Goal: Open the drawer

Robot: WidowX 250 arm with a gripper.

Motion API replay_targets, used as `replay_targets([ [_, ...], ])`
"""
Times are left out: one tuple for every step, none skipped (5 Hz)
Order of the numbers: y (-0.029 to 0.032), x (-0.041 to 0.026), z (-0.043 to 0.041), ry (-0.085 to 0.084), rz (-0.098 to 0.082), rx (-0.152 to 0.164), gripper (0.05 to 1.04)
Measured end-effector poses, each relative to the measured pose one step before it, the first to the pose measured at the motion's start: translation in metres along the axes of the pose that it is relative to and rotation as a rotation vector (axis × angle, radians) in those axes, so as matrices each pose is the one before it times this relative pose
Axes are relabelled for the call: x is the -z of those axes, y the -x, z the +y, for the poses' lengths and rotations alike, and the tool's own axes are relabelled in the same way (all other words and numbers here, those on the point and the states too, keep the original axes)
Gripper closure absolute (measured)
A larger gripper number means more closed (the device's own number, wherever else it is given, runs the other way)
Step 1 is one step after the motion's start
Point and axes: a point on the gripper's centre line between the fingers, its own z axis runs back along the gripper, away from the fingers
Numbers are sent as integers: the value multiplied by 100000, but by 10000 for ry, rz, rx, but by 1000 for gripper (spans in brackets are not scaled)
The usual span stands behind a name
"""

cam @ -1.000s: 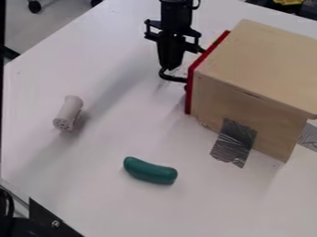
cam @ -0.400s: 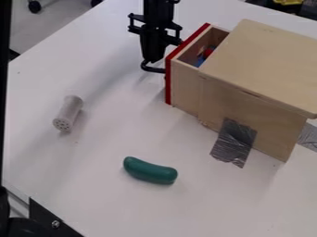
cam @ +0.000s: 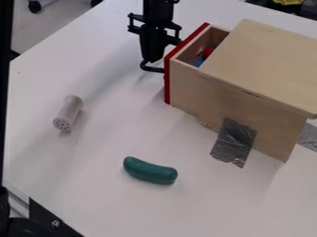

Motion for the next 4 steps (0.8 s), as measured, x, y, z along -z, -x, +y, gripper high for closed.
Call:
replay_targets([
  [148,-4,462,-252,81,56,979],
  [144,219,555,-224,105,-98,979],
  [185,52,501,-247,204,-33,979],
  [234,73,674,-263,131,-124,979],
])
